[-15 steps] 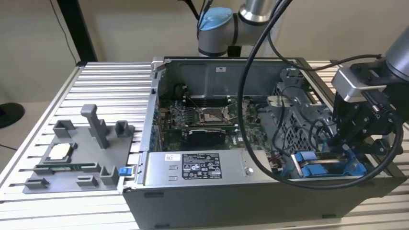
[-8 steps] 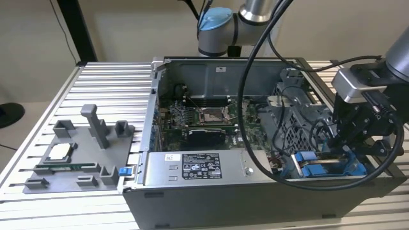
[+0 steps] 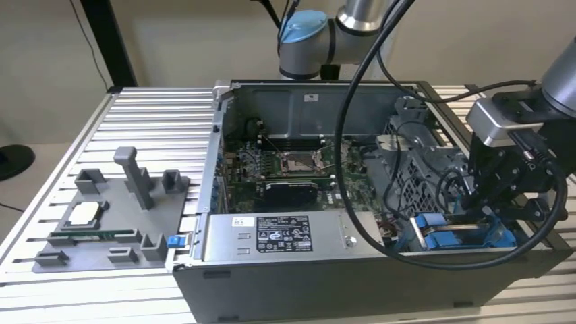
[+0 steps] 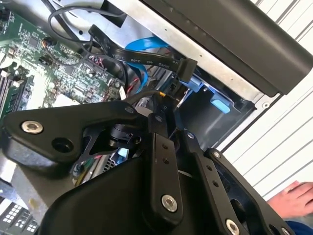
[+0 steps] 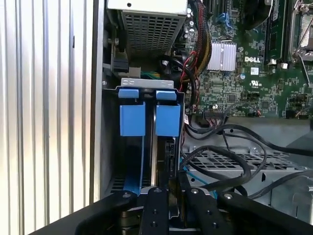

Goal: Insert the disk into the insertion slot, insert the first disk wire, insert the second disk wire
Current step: 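Insert the first disk wire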

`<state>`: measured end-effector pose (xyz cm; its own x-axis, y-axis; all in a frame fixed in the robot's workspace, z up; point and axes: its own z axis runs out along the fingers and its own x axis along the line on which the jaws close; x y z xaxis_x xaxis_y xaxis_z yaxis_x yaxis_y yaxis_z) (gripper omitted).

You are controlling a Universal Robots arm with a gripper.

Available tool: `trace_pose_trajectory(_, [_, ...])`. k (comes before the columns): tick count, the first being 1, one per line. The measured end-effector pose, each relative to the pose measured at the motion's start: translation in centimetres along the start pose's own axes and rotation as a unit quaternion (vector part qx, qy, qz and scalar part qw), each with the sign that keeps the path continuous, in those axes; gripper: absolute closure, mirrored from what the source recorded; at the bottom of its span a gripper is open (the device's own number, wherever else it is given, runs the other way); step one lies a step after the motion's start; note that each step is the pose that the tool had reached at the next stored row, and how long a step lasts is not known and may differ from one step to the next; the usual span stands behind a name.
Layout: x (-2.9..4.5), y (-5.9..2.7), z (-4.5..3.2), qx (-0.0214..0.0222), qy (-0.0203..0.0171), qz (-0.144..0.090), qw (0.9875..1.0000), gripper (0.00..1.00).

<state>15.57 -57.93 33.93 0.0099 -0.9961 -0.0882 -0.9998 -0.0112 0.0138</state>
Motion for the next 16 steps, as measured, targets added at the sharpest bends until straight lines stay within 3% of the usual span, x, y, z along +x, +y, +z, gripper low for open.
trace_pose_trajectory(4, [-0.10, -0.01, 0.03, 0.0005, 0.0008, 0.000, 1.0000, 1.00])
trace_pose_trajectory(10, [-0.18, -0.01, 0.14, 0.0055, 0.0008, 0.000, 1.0000, 1.00])
trace_pose_trajectory(16, [-0.35, -0.01, 0.47, 0.0064, 0.0010, -0.001, 1.0000, 1.00])
